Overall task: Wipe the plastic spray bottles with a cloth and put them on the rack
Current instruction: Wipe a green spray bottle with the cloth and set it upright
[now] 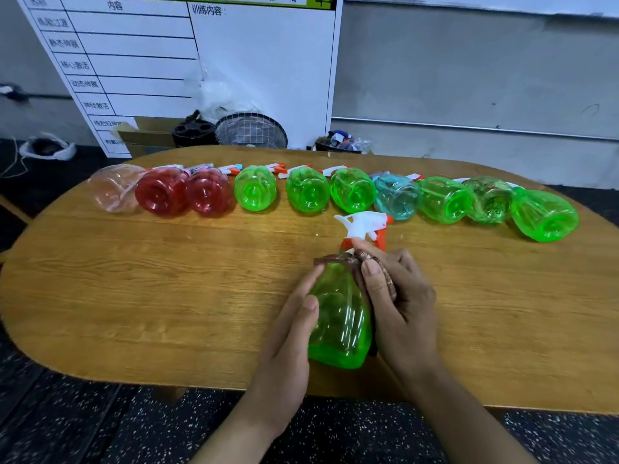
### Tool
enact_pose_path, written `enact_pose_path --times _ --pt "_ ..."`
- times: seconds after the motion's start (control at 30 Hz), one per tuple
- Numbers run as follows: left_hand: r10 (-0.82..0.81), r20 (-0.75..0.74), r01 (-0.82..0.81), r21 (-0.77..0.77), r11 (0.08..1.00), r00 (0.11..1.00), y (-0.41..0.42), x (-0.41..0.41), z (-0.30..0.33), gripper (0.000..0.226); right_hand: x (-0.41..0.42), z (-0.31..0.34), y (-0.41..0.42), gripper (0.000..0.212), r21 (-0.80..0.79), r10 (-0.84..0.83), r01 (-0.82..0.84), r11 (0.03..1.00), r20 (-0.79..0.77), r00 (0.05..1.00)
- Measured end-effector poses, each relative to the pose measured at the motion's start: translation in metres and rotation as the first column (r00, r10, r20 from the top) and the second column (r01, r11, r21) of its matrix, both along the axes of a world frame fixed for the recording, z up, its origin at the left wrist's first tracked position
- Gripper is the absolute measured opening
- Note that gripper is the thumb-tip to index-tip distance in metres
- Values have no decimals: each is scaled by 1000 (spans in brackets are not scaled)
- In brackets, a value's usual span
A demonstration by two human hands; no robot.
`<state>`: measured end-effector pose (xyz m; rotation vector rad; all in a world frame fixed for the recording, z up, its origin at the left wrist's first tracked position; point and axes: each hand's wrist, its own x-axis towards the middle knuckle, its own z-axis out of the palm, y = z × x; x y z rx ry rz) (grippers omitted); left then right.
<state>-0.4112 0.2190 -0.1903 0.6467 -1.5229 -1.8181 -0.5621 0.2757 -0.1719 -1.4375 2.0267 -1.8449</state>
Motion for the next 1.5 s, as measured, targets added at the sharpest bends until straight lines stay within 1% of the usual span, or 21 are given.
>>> enact_pose_path --times 0.1,0.17,0.27,0.37,0.4,0.47,0.57,0.63,0.67,0.73,0.8,0.87,0.93,0.97,1.03,1.1,1.2,1.27,1.33,1.4,1.5 --pt "24 1 -24 16 1000 1000 -6 2 -1 51 7 -3 2 35 69 36 -27 997 -129 991" --pt "52 -20 -51 37 998 998 -12 5 0 47 15 -5 6 35 79 92 -73 994 -262 961" --pt "86 -89 -79 77 994 992 -17 8 6 49 26 -6 11 32 45 200 -204 978 -486 851" --pt "77 -111 -70 68 995 991 -16 10 12 51 31 -7 14 29 37 219 -263 964 -671 708" --pt "80 -97 -75 56 996 992 -17 10 13 51 30 -8 13 28 25 206 -258 966 -678 705" --pt "96 -71 -96 11 995 993 -17 8 12 47 25 -8 12 27 -12 169 -221 975 -605 778" --pt "54 -14 -55 -49 997 998 -12 2 5 38 10 -5 7 29 -45 52 -72 996 -347 936" --pt "-8 9 9 -75 997 1000 -7 0 2 34 0 -4 3 31 -25 -12 7 1000 -210 978" --pt "-23 12 24 -70 997 1000 -6 0 1 32 -1 -4 2 31 -15 -23 20 1000 -197 980" --pt "23 -6 -23 -51 998 1000 -11 0 1 31 4 -7 4 31 -8 -11 9 1000 -259 966" --pt "90 -12 -91 -50 995 996 -15 1 3 42 16 -9 8 31 -16 59 -69 998 -355 933" --pt "109 -50 -109 -1 994 993 -19 2 4 46 27 -12 11 32 -20 126 -155 988 -486 865" --pt "93 -84 -90 42 995 992 -21 5 6 47 35 -15 11 31 -30 133 -189 982 -603 787" --pt "82 -101 -78 44 996 992 -21 6 7 47 36 -17 10 30 -39 127 -193 980 -625 770" --pt "92 -94 -91 19 996 991 -18 7 8 47 33 -16 9 27 -56 115 -183 981 -590 799" --pt "113 -37 -116 -74 991 993 -15 6 7 42 22 -12 7 27 -70 77 -123 990 -462 884" --pt "-2 19 4 -113 994 1000 -8 4 7 32 3 -7 4 29 -68 -27 10 998 -262 965" --pt "-19 16 21 -96 995 1000 -6 5 8 30 2 -9 3 30 -61 -32 19 998 -212 977" --pt "23 0 -23 -70 997 1000 -11 7 7 29 9 -10 5 31 -59 -12 -3 998 -245 969" --pt "79 12 -78 -41 996 997 -15 9 11 42 19 -11 8 32 -59 45 -68 996 -324 945" --pt "97 -53 -95 37 995 994 -21 13 10 44 36 -12 10 32 -51 154 -205 977 -492 857"
